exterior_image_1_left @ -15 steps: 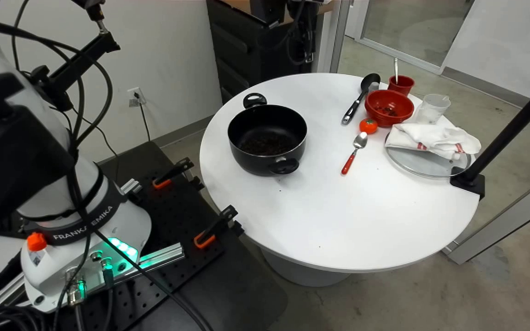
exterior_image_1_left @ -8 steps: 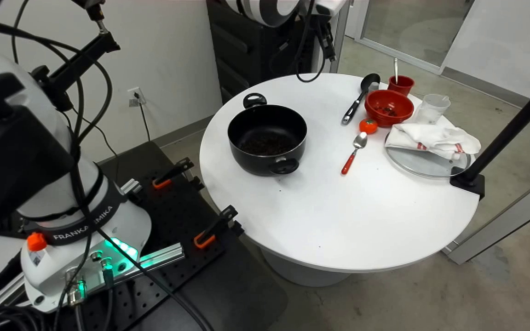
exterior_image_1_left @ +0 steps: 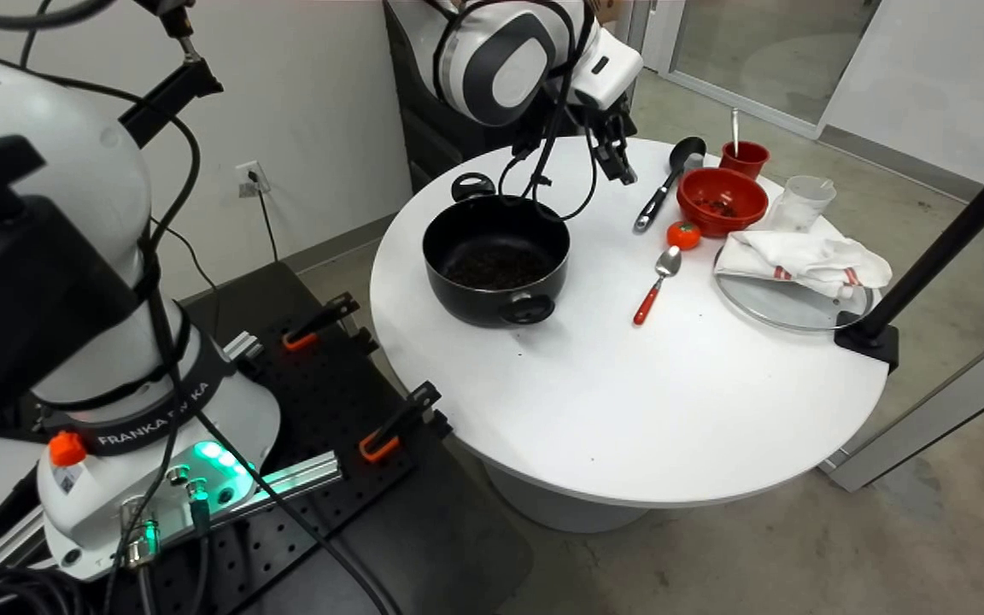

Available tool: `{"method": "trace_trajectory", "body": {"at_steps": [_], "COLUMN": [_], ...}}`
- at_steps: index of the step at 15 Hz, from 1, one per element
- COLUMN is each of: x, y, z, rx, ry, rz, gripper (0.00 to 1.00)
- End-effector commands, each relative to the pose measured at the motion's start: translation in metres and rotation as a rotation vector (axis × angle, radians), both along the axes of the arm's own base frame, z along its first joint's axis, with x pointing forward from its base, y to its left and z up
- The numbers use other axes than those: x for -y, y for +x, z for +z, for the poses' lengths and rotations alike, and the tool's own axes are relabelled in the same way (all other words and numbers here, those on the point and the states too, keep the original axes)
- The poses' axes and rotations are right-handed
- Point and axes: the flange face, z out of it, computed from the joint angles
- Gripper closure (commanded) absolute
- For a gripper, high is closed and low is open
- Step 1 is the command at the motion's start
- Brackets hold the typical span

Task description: Move the black pot to the right then use the spoon to take some contents out of the pot

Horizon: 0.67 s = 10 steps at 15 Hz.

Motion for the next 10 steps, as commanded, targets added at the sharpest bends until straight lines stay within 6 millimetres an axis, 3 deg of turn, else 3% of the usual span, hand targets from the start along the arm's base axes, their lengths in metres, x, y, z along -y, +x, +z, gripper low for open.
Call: {"method": "trace_trajectory", "body": {"at_steps": [1,5,10], "x": [-0.001,-0.014,-0.048], "y": [0.0,-0.009,-0.028], "z": [0.0,-0.006,-0.011], "rx": [0.001,-0.032,-0.098], "ry": [0.002,0.039,0.121], "rz": [0.001,-0.012,0.051], "gripper": [0.0,0.0,0.0]}}
